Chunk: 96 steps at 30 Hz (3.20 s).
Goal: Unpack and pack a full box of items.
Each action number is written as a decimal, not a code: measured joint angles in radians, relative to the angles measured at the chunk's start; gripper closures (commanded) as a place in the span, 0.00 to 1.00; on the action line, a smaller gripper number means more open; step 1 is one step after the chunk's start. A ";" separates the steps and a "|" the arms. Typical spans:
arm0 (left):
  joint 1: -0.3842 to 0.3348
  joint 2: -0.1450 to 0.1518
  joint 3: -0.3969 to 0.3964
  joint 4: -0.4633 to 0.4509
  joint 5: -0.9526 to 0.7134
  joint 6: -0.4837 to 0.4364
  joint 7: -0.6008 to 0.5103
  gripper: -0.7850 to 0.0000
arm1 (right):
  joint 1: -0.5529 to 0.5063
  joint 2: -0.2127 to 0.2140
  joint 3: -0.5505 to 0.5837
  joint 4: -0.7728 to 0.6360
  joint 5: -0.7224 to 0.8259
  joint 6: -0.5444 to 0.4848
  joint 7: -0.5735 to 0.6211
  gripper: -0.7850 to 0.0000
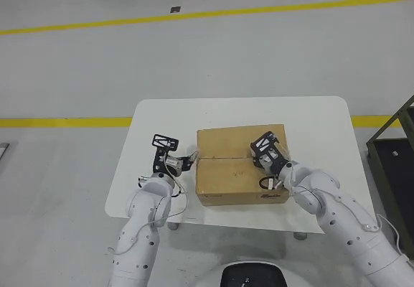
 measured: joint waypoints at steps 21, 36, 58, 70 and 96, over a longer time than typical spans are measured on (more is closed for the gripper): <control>-0.072 -0.012 0.053 0.072 0.023 0.066 0.042 0.00 | -0.020 -0.001 0.023 -0.026 -0.004 -0.006 0.007 1.00; -0.161 -0.028 0.110 0.052 -0.029 0.032 0.057 0.00 | -0.079 0.017 0.158 -0.121 0.059 0.017 0.013 1.00; -0.228 -0.074 0.356 0.023 -0.031 -0.076 0.046 0.00 | -0.277 0.062 0.509 -0.259 0.151 0.083 0.016 1.00; -0.267 -0.107 0.469 0.033 -0.011 -0.092 0.052 0.00 | -0.341 0.070 0.588 -0.270 0.231 0.073 0.037 0.82; 0.013 -0.028 0.046 -0.295 0.229 0.039 -0.243 0.00 | -0.252 0.090 0.374 -0.374 0.125 -0.232 0.230 0.00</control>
